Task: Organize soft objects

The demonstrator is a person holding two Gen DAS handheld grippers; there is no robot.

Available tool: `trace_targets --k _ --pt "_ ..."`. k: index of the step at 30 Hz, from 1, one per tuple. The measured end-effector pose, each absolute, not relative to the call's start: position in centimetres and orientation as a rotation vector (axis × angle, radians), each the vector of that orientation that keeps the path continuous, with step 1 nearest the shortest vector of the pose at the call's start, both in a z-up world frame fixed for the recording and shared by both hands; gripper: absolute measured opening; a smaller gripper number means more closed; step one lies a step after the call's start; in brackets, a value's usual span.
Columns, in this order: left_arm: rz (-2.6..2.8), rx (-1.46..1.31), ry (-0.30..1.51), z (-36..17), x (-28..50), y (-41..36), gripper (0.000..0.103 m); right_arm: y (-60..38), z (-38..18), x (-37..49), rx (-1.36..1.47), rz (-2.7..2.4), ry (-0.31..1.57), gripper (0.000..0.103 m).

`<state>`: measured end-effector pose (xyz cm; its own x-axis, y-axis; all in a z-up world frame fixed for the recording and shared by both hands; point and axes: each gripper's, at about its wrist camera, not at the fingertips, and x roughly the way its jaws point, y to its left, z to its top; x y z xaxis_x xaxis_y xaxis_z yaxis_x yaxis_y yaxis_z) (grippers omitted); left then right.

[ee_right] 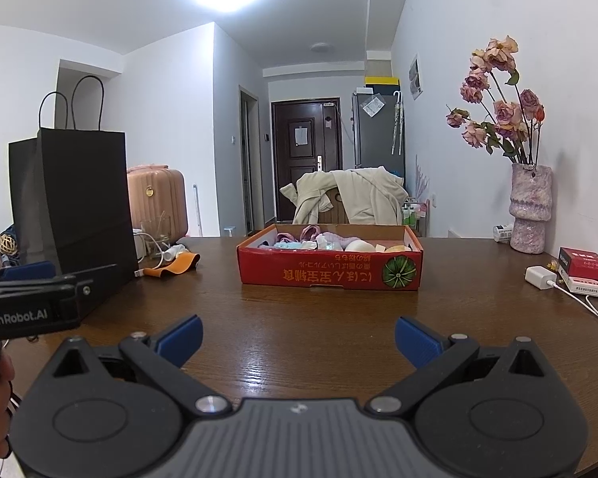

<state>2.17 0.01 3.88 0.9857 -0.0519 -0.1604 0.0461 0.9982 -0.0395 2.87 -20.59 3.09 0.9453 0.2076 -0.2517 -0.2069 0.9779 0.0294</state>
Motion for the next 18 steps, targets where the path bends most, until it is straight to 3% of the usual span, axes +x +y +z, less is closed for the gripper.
trace_targets --k 18 --pt "-0.058 -0.018 0.102 4.20 1.38 -0.04 0.103 -20.61 3.41 2.75 0.006 0.213 0.234 0.103"
